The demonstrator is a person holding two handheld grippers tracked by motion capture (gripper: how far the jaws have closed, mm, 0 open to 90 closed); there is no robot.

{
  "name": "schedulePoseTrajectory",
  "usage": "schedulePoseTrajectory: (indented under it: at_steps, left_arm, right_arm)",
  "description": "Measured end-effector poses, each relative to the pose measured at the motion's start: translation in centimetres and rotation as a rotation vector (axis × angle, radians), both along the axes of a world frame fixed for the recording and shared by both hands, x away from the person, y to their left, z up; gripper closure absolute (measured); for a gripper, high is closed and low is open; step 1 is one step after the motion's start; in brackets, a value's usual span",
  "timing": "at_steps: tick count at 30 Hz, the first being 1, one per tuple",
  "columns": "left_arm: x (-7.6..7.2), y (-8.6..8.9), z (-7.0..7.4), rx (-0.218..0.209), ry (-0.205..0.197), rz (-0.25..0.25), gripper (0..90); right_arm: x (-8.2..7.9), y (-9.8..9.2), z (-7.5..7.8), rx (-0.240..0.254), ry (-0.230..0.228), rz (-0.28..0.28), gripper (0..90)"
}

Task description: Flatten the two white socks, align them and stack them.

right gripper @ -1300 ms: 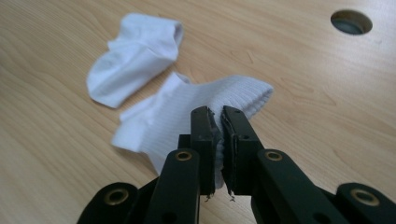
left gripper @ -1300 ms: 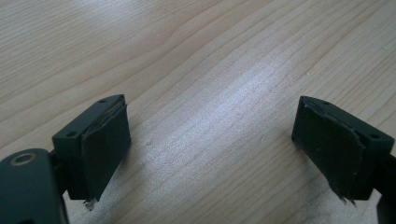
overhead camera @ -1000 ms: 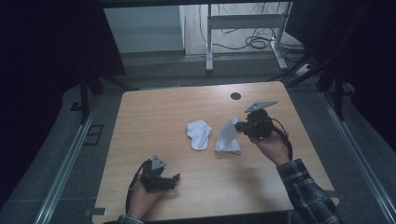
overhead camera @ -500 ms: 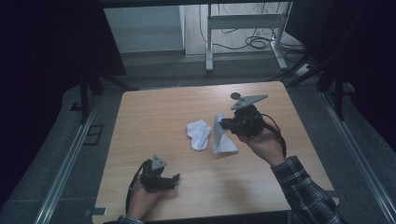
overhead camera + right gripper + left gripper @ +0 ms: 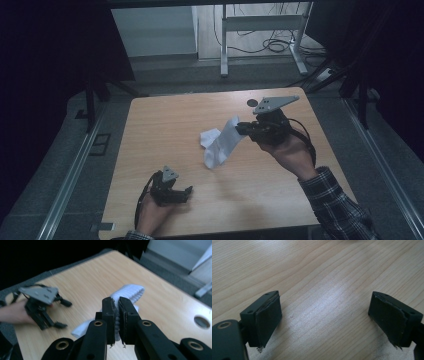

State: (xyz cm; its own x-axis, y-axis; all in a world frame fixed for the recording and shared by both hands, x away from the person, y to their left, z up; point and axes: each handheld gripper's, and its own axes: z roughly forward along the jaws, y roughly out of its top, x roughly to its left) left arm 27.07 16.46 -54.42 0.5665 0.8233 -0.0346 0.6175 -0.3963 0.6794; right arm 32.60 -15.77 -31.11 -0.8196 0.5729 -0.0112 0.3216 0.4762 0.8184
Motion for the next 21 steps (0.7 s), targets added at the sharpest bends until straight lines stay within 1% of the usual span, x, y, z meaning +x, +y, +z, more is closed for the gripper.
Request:
schedulePoseTrajectory:
  at_steps: [1,2,3,4,5,6,7,8,10,11,12,14,15,16,17,18,19,20,21]
  left_arm:
    - [0.0,0.0,0.0,0.000,0.000,0.000,11.4]
    - [0.0,0.0,0.0,-0.004,-0.001,0.002,11.4]
    - [0.0,0.0,0.0,-0.004,-0.001,0.002,11.4]
    - [0.0,0.0,0.0,-0.001,-0.005,-0.001,11.4]
    - [0.0,0.0,0.0,-0.001,-0.005,-0.001,11.4]
    - [0.0,0.0,0.0,-0.001,-0.005,-0.001,11.4]
    - [0.0,0.0,0.0,-0.001,-0.005,-0.001,11.4]
    - [0.0,0.0,0.0,-0.001,-0.006,-0.001,11.4]
    - [0.0,0.0,0.0,-0.002,-0.006,-0.001,11.4]
    - [0.0,0.0,0.0,-0.002,-0.006,-0.001,11.4]
    - [0.0,0.0,0.0,0.000,-0.006,-0.003,11.4]
    - [0.0,0.0,0.0,0.001,-0.006,-0.003,11.4]
    - [0.0,0.0,0.0,0.001,-0.006,-0.003,11.4]
    - [0.0,0.0,0.0,0.002,-0.006,-0.005,11.4]
    - [0.0,0.0,0.0,-0.002,-0.003,0.001,11.4]
    - [0.0,0.0,0.0,-0.002,-0.003,0.001,11.4]
    - [0.0,0.0,0.0,-0.001,-0.004,-0.001,11.4]
    - [0.0,0.0,0.0,-0.001,-0.003,0.000,11.4]
    - [0.0,0.0,0.0,-0.001,-0.003,0.000,11.4]
  right_arm:
    - [0.0,0.0,0.0,0.000,0.000,0.000,83.7]
    - [0.5,-0.7,-1.6,-0.007,0.036,-0.014,83.6]
    - [0.5,-0.7,-1.6,-0.007,0.036,-0.014,83.6]
    - [1.2,-1.7,-3.8,-0.016,0.080,-0.035,83.6]
    - [1.2,-1.7,-3.8,-0.016,0.080,-0.035,83.6]
    - [1.7,-2.4,-5.5,-0.025,0.109,-0.056,83.4]
    - [1.7,-2.4,-5.5,-0.025,0.109,-0.056,83.4]
    - [2.2,-3.3,-7.4,-0.041,0.137,-0.083,83.3]
    - [2.6,-4.1,-9.0,-0.055,0.162,-0.112,83.1]
    - [2.6,-4.1,-9.0,-0.055,0.162,-0.112,83.1]
    - [2.8,-5.0,-10.4,-0.073,0.175,-0.140,82.9]
    - [3.0,-5.9,-11.5,-0.078,0.190,-0.163,82.9]
    - [3.0,-5.9,-11.5,-0.078,0.190,-0.163,82.9]
    - [3.1,-6.4,-12.1,-0.085,0.193,-0.176,82.8]
    - [3.1,-7.4,-13.1,-0.091,0.211,-0.199,82.7]
    - [3.1,-7.4,-13.1,-0.091,0.211,-0.199,82.7]
    - [3.1,-8.1,-13.9,-0.097,0.218,-0.216,82.6]
    - [3.1,-8.5,-14.4,-0.099,0.225,-0.227,82.5]
    - [3.1,-8.5,-14.4,-0.099,0.225,-0.227,82.5]
